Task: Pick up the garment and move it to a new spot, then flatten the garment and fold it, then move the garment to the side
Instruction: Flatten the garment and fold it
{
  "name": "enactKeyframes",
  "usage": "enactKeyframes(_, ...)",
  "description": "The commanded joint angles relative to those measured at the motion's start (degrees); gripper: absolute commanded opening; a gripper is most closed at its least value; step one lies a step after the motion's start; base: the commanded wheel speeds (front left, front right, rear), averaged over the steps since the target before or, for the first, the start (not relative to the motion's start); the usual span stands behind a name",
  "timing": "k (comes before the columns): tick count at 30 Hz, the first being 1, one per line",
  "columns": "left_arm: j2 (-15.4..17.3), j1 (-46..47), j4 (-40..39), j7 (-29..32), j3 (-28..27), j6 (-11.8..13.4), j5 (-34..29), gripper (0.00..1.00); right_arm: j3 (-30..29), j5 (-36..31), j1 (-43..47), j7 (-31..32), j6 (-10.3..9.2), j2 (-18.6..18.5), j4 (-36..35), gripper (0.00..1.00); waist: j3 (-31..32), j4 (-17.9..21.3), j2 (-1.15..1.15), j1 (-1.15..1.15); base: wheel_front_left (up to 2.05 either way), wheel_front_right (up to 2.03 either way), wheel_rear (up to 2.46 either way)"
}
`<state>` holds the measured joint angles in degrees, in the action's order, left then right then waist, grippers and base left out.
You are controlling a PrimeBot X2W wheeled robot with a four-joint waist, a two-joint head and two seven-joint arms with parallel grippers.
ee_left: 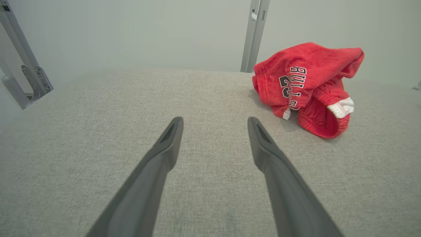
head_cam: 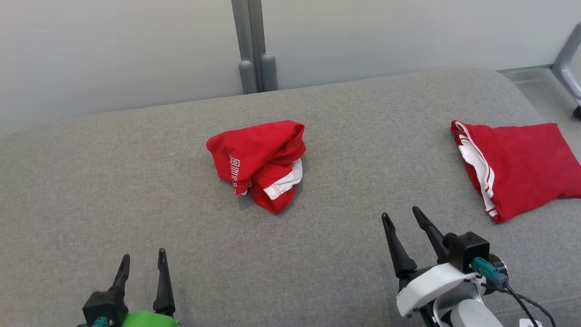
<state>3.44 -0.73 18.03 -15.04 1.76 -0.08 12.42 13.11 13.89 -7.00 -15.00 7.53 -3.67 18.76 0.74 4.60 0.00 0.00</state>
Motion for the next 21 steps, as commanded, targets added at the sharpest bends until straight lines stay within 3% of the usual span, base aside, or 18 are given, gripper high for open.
enactKeyframes(1,0.1,-1.6,-0.4,-0.2,-0.6,-0.4,-0.8,1.00,-0.3,-0.2,1.0,-0.2,-0.09,0.1,0.2,1.00,0.3,-0.3,0.00,0.00,0.00,0.00,0.00)
enactKeyframes(14,-0.5,-2.9,-2.1,-0.2,-1.5,-1.0,-0.8,1.00,1.9,-0.5,0.7,-0.2,-0.09,0.3,0.6,1.00,-1.0,-2.3,0.00,0.00,0.00,0.00,0.00)
enactKeyframes(21,-0.5,0.0,-1.5,-0.2,2.7,-1.2,0.1,1.00,6.9,0.5,-6.6,-0.2,-0.09,0.3,4.8,1.00,-4.6,-8.5,0.00,0.00,0.00,0.00,0.00)
